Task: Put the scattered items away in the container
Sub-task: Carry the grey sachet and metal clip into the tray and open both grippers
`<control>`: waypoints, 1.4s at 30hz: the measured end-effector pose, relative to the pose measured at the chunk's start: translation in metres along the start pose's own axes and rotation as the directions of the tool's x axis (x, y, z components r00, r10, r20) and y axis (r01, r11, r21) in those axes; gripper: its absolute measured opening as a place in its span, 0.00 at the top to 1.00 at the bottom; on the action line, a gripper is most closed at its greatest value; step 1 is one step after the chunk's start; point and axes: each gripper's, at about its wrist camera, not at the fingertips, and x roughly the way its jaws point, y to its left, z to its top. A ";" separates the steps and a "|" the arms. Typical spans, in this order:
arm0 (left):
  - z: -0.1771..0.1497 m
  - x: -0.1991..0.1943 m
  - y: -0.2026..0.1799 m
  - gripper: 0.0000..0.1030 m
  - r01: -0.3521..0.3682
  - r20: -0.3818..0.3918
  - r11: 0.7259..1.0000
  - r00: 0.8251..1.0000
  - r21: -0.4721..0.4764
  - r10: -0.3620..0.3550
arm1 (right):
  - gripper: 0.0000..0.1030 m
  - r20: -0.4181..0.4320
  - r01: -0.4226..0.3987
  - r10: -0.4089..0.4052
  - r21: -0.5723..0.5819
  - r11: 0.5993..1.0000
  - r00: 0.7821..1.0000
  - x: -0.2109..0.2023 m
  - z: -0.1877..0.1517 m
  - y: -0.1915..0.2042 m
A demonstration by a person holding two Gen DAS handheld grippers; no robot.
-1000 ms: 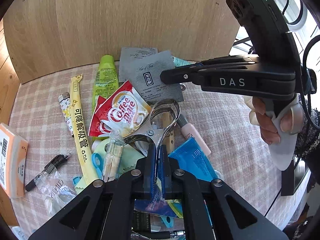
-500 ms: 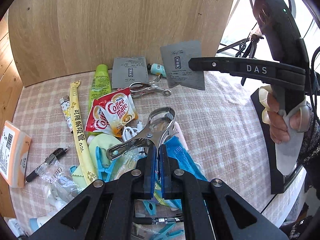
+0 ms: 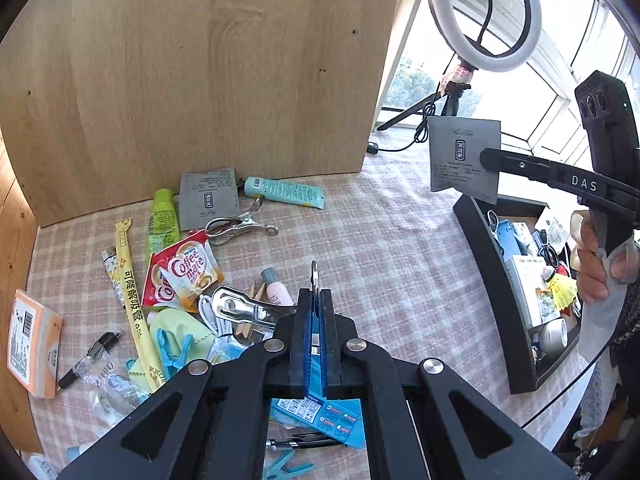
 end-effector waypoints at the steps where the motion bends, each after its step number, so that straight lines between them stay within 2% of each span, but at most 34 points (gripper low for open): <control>1: 0.003 -0.003 -0.006 0.98 0.011 0.007 1.000 1.000 0.008 -0.011 | 0.99 0.011 0.013 -0.014 0.017 1.000 1.000 -0.013 -0.003 -0.008; 5: 0.016 -0.004 -0.040 0.98 0.067 0.024 0.996 0.997 0.053 -0.068 | 0.99 0.046 0.094 -0.098 0.089 0.992 0.994 -0.063 -0.023 -0.045; 9: 0.030 0.004 -0.088 0.98 0.137 0.021 0.983 0.990 0.119 -0.141 | 0.99 0.048 0.183 -0.194 0.180 0.967 0.980 -0.107 -0.051 -0.087; 16: 0.050 0.023 -0.189 0.98 0.270 -0.029 0.929 0.962 0.254 -0.272 | 0.99 0.024 0.310 -0.337 0.333 0.891 0.941 -0.173 -0.107 -0.152; 22: 0.061 0.041 -0.266 0.98 0.321 -0.075 0.879 0.946 0.353 -0.315 | 0.99 -0.006 0.371 -0.406 0.420 0.828 0.914 -0.208 -0.142 -0.187; 25: 0.068 0.049 -0.290 0.98 0.311 -0.077 0.872 0.949 0.378 -0.305 | 0.99 -0.016 0.387 -0.423 0.439 0.811 0.906 -0.217 -0.154 -0.194; 27: 0.076 0.053 -0.300 0.97 0.310 -0.074 0.873 0.950 0.376 -0.305 | 0.99 -0.021 0.390 -0.427 0.447 0.805 0.904 -0.220 -0.160 -0.197; 28: 0.080 0.054 -0.304 0.91 0.305 -0.071 0.877 0.951 0.372 -0.301 | 0.98 -0.021 0.388 -0.423 0.443 0.808 0.906 -0.222 -0.162 -0.197; 29: 0.084 0.055 -0.306 0.71 0.291 -0.063 0.884 0.955 0.366 -0.289 | 0.97 -0.023 0.390 -0.424 0.438 0.810 0.905 -0.222 -0.164 -0.197; 31: 0.091 0.053 -0.307 0.50 0.268 -0.027 0.896 0.961 0.353 -0.277 | 0.93 -0.039 0.403 -0.432 0.447 0.799 0.901 -0.223 -0.165 -0.198; 32: 0.094 0.051 -0.305 0.51 0.265 -0.013 0.899 0.960 0.348 -0.278 | 0.86 -0.043 0.399 -0.428 0.459 0.794 0.903 -0.224 -0.166 -0.200; 34: 0.097 0.046 -0.303 0.51 0.258 0.004 0.903 0.961 0.344 -0.276 | 0.80 -0.039 0.393 -0.428 0.479 0.785 0.903 -0.225 -0.167 -0.202; 40: 0.091 0.036 -0.280 0.51 0.237 0.020 0.917 0.966 0.321 -0.257 | 0.79 -0.039 0.378 -0.414 0.492 0.784 0.909 -0.221 -0.165 -0.199; 42: 0.087 0.034 -0.268 0.51 0.232 0.022 0.924 0.968 0.305 -0.250 | 0.75 -0.037 0.370 -0.405 0.490 0.789 0.913 -0.217 -0.162 -0.196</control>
